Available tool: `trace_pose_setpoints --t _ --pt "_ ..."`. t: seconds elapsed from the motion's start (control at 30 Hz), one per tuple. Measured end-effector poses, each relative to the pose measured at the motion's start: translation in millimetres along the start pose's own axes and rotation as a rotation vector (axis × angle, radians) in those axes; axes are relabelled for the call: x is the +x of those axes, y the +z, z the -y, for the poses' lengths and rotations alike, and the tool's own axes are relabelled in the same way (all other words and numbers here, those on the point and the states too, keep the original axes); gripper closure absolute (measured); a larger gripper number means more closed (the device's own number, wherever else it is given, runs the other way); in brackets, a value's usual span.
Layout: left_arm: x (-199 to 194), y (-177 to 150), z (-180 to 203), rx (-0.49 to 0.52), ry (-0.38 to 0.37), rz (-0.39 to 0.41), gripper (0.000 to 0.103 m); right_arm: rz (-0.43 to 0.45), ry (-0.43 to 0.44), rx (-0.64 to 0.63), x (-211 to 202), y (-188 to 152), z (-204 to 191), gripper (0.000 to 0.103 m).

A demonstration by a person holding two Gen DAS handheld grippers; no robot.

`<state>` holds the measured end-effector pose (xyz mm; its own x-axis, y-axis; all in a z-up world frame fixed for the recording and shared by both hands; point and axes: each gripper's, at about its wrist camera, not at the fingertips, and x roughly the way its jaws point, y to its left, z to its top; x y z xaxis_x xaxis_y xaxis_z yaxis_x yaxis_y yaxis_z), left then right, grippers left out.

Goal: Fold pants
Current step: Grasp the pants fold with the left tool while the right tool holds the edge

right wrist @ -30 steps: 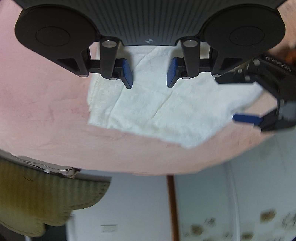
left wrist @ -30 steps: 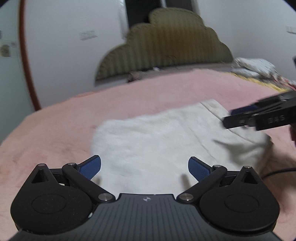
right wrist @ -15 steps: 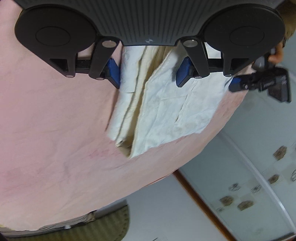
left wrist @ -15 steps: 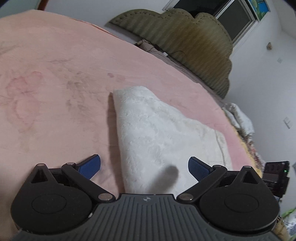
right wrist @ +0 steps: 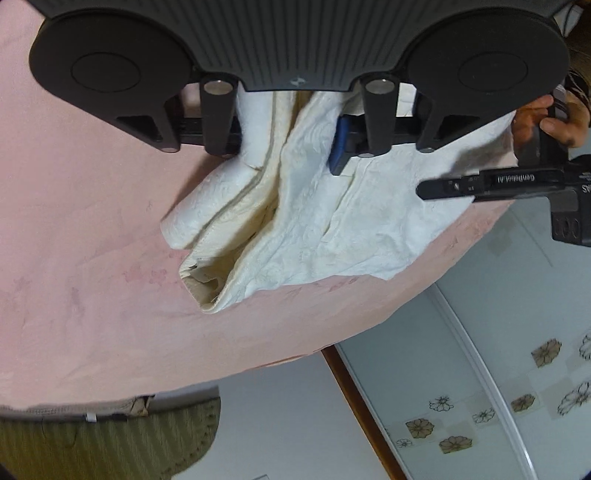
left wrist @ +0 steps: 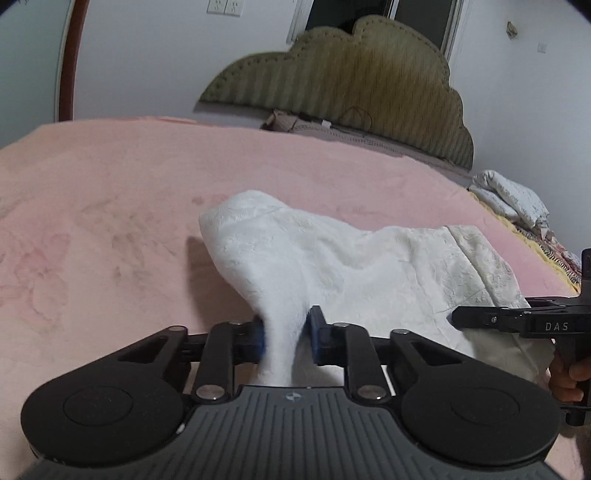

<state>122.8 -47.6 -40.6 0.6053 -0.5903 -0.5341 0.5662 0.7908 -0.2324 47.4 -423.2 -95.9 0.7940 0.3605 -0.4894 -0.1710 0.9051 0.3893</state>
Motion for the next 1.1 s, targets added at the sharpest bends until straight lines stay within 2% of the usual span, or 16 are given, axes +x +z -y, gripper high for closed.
trace_pose_setpoints --t 0.07,0.23,0.33,0.43,0.63,0.73,0.8,0.87,0.9,0.97,1.0,1.03,1.07,1.1 --pt "-8 0 8 0.038 0.013 0.037 0.090 0.021 -0.013 -0.035 -6 5 -12 0.078" --pt "-28 8 22 0.113 0.058 0.135 0.092 0.086 -0.004 -0.134 -16 27 -42 0.079" --pt "-32 25 19 0.146 0.103 0.192 0.092 0.107 -0.007 -0.208 -6 45 -55 0.079" --pt "-28 49 8 0.164 0.145 0.213 0.091 0.129 0.011 -0.242 9 67 -60 0.079" --pt "4 77 -27 0.183 0.264 0.187 0.089 0.125 0.030 -0.260 71 109 -64 0.079" --pt "24 79 -46 0.143 0.291 0.123 0.089 0.065 0.025 -0.238 109 112 -59 0.078" --pt "40 74 -56 0.124 0.309 0.062 0.087 -0.019 0.017 -0.184 133 110 -50 0.074" --pt "48 69 -64 0.129 0.327 0.051 0.070 -0.075 -0.045 -0.129 147 104 -38 0.063" --pt "47 66 -65 0.133 0.333 0.052 0.064 -0.081 -0.041 -0.095 147 102 -30 0.058" --pt "43 63 -66 0.142 0.356 0.050 0.040 -0.073 -0.023 -0.031 137 97 -17 0.051" --pt "40 62 -65 0.150 0.385 0.050 0.033 -0.064 -0.043 -0.024 129 95 -14 0.045" --pt "36 61 -62 0.155 0.415 0.054 0.021 -0.055 -0.066 -0.030 120 93 -12 0.043" --pt "30 59 -59 0.158 0.440 0.060 0.014 -0.041 -0.079 -0.031 111 92 -12 0.043" --pt "25 58 -56 0.159 0.456 0.068 0.011 -0.021 -0.093 -0.024 100 92 -12 0.043"
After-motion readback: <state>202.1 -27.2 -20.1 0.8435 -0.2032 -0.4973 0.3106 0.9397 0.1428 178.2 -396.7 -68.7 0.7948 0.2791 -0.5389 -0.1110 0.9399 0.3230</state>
